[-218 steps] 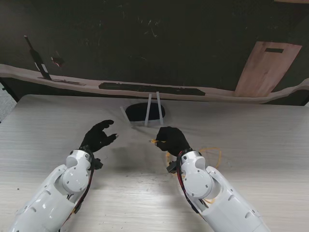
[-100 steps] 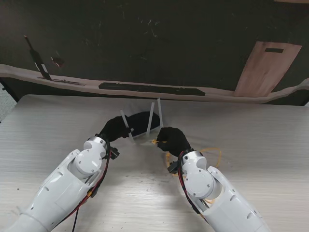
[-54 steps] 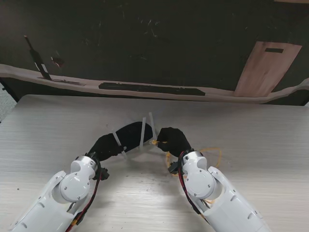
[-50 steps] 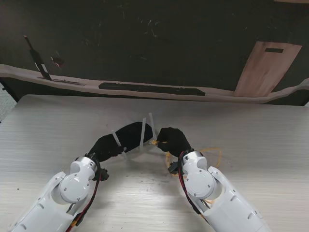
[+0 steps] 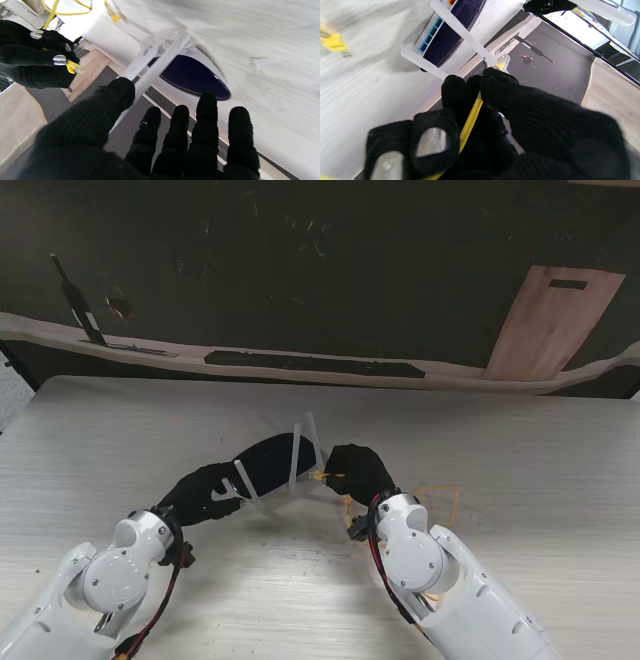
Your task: Untangle the Ethernet cable and plug it into the router
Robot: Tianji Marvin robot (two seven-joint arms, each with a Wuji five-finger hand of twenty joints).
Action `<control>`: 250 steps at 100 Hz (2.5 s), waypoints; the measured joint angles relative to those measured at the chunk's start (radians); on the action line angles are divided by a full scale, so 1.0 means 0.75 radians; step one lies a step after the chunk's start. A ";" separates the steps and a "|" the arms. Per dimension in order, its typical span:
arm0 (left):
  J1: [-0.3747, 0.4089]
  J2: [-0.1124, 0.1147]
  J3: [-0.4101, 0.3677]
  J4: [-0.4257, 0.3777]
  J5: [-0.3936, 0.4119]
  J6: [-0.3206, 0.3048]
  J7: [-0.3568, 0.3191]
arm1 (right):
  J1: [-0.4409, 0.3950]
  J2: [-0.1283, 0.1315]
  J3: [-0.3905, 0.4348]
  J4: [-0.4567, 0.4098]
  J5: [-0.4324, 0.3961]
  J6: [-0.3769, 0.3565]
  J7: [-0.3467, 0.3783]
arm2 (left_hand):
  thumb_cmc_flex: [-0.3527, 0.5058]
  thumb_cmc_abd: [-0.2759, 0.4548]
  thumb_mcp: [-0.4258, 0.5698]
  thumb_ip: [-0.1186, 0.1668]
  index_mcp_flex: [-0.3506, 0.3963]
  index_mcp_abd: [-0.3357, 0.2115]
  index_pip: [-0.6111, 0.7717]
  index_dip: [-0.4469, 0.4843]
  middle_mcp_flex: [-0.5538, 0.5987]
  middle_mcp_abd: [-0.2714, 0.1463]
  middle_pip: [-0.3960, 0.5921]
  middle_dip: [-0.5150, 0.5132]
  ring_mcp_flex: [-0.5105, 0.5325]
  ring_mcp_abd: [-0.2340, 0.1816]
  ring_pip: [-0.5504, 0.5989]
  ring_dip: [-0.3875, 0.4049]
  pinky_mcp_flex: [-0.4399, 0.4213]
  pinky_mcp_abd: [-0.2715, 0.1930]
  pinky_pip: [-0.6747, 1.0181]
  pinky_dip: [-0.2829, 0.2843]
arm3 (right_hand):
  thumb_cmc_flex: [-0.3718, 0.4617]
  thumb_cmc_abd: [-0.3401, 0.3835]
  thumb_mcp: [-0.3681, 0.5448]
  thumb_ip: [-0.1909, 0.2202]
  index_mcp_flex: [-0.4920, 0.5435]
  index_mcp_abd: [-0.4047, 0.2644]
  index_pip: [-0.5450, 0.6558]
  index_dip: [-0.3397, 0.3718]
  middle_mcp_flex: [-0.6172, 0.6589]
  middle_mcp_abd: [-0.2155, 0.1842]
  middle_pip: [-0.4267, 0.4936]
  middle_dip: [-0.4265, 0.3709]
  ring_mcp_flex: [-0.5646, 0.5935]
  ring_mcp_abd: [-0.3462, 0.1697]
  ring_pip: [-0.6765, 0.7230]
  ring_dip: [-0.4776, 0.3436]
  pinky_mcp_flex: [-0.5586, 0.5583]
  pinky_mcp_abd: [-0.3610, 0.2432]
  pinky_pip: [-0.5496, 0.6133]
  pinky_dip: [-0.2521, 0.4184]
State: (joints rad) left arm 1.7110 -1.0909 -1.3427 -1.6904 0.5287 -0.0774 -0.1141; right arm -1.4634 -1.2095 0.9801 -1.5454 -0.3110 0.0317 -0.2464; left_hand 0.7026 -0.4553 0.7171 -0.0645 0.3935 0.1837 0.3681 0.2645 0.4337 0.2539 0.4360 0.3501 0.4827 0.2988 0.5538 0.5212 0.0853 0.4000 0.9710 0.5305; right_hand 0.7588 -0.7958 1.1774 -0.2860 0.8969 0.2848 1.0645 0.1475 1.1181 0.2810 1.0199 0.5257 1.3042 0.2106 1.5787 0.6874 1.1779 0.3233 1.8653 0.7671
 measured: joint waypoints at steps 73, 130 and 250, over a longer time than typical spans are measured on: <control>-0.552 -0.010 0.334 0.536 0.099 0.136 0.168 | 0.005 -0.002 -0.005 0.010 0.004 0.016 -0.002 | -0.123 0.223 -0.286 0.033 -0.055 -0.014 -0.005 0.001 -0.101 -0.013 -0.034 -0.026 -0.235 -0.001 -0.146 -0.122 -0.131 -0.030 -0.094 -0.088 | 0.000 0.000 0.000 0.000 0.000 0.000 0.000 0.000 0.000 0.000 0.000 0.000 0.000 0.001 0.000 -0.001 0.000 0.000 0.001 -0.003; -0.839 0.012 0.749 0.656 0.225 0.151 -0.013 | 0.001 -0.002 0.004 0.009 0.012 0.021 0.004 | -0.354 0.035 -0.315 0.017 -0.241 0.162 -0.405 -0.242 -0.345 0.152 -0.435 -0.266 -0.488 -0.002 -0.404 -0.399 -0.201 -0.063 -0.602 -0.303 | 0.000 0.000 0.000 0.000 0.000 0.000 0.000 -0.001 0.000 0.000 0.000 0.000 0.000 0.001 0.000 -0.001 0.000 0.000 0.001 -0.003; -1.328 -0.101 1.479 1.008 0.123 0.257 -0.077 | 0.003 -0.004 0.002 0.016 0.036 0.024 0.005 | -0.388 -0.160 -0.071 -0.044 -0.405 0.525 -0.561 -0.178 -0.404 0.405 -0.365 -0.181 -0.379 0.228 -0.356 -0.356 -0.062 -0.109 -0.280 -0.202 | 0.000 0.002 0.000 0.000 -0.001 0.000 0.000 -0.001 0.000 0.000 0.000 0.000 0.000 0.001 0.000 -0.001 0.000 0.000 0.001 -0.003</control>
State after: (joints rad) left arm 0.7150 -1.1668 -0.2334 -0.9342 0.6211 0.1152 -0.1718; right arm -1.4613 -1.2127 0.9820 -1.5335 -0.2838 0.0494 -0.2428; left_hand 0.4117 -0.5753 0.6636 -0.0975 0.0899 0.5776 -0.0524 0.1313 0.1305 0.5575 0.1624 0.2145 0.1982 0.4702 0.2868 0.2541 0.0391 0.3184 0.7607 0.3793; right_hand 0.7589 -0.7944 1.1774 -0.2860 0.8958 0.2848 1.0643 0.1467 1.1184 0.2810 1.0199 0.5257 1.3038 0.2112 1.5788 0.6864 1.1779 0.3233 1.8664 0.7652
